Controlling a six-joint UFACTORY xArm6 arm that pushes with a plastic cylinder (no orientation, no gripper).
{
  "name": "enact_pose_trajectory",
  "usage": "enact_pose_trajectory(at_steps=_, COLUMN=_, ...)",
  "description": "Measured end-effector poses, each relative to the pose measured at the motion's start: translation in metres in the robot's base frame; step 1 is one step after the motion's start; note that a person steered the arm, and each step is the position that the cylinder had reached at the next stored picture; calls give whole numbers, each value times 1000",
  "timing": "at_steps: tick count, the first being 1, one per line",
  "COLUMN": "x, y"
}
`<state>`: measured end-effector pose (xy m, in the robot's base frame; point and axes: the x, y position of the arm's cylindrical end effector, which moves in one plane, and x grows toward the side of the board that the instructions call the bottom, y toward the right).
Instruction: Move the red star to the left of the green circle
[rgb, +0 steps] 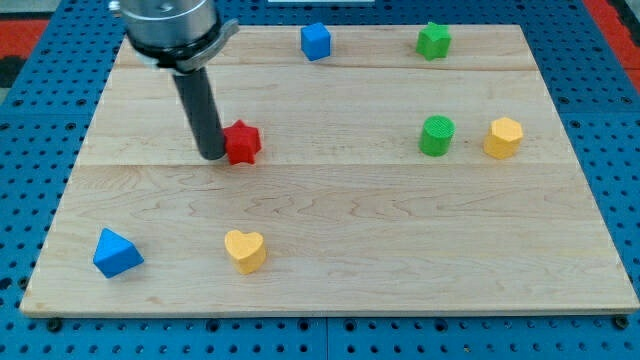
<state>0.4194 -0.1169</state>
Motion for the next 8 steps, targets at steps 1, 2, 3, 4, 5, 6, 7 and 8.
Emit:
enact_pose_trajectory(at_steps=1, x=-15, y=23)
enact_pose_trajectory(at_steps=2, x=-18, y=27)
enact_pose_trajectory(at_steps=3, x=-26, y=20)
enact_pose_trajectory(at_steps=4, x=-28, y=37)
enact_pose_trajectory(at_steps=5, x=-28, y=59)
enact_pose_trajectory(at_steps=6, x=-28, y=80)
enact_pose_trajectory(at_steps=7, x=-28, y=99)
enact_pose_trajectory(at_steps=8, x=-28, y=121)
